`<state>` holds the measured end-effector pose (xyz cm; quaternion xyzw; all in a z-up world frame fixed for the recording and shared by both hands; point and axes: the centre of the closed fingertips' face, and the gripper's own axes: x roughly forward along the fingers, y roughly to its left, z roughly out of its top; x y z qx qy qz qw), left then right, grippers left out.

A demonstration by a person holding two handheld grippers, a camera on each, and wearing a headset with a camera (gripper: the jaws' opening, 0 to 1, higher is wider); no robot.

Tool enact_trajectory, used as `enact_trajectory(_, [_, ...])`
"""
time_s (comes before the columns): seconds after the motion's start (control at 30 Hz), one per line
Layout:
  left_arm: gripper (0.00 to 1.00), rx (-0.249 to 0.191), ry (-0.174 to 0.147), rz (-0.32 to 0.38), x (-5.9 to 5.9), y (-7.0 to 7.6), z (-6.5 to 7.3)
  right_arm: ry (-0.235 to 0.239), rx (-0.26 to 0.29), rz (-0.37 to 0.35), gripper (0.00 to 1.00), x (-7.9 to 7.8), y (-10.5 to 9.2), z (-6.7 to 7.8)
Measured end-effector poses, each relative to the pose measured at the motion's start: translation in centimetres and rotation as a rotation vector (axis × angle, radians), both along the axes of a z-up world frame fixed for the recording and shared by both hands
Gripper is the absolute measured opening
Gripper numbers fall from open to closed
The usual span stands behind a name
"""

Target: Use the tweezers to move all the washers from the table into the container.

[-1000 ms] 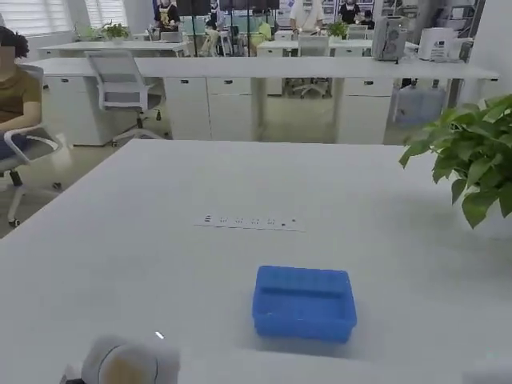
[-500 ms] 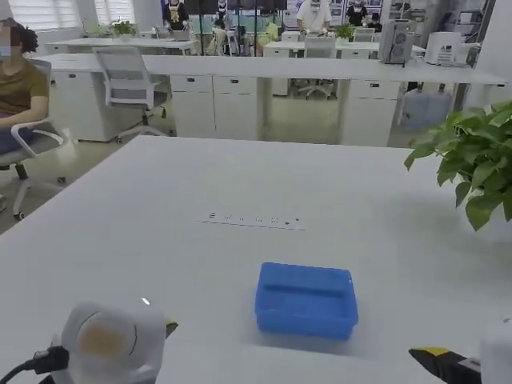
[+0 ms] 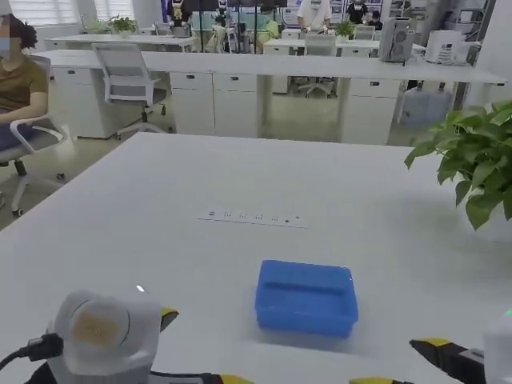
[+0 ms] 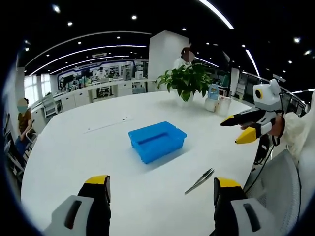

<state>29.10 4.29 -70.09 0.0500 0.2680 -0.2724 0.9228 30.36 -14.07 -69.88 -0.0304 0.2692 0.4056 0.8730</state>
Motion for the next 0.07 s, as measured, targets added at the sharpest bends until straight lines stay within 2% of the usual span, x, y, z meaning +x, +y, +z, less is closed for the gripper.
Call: enact_trajectory(0.07, [0.88, 0.004, 0.0, 0.0, -0.04, 0.02, -0.04, 0.002, 0.0, 0.001, 0.67, -0.05, 0.03, -0.03])
